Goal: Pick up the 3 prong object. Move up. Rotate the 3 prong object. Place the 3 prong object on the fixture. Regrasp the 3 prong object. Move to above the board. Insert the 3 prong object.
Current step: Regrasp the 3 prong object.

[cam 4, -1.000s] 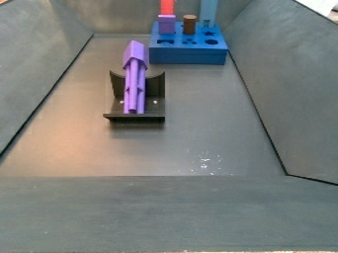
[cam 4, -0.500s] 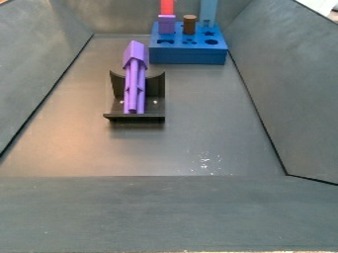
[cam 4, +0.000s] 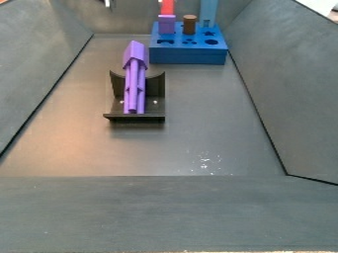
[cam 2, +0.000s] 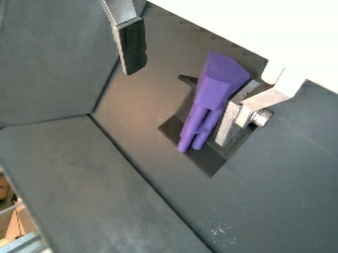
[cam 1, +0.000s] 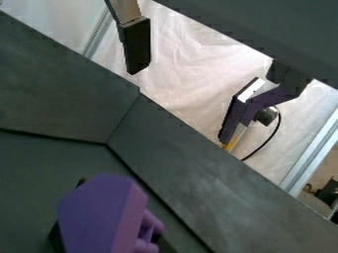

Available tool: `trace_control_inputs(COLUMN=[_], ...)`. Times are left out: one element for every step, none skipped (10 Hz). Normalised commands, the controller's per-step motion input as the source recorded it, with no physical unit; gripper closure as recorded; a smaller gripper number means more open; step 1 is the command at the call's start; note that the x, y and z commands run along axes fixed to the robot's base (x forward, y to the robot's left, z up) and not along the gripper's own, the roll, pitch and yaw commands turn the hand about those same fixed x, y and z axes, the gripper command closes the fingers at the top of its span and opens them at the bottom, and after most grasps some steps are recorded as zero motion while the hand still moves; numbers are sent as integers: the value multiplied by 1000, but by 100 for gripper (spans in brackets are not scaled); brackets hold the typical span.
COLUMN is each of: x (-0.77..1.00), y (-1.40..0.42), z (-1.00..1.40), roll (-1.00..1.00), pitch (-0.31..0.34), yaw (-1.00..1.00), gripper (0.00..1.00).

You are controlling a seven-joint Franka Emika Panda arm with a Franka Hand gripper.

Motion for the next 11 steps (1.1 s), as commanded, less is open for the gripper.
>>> trace_control_inputs(x=[91,100,110,117,130,140,150,127,109,97,92], y=[23,19,15,12,7,1,-4,-6,-8,-11,-13], z=[-1000,-1000,-1000,-1000,-1000,-1000,-1000,-807,-657,-464,-323], roll=[80,75,73,73,74,79,79,78,79,75,74], pitch=[-1,-17,-33,-47,-49,-46,-43,-31,-20,-7,-3], yaw=[131,118,104,89,66,51,37,26,20,16,19], gripper=[0,0,0,0,0,0,0,0,0,0,0])
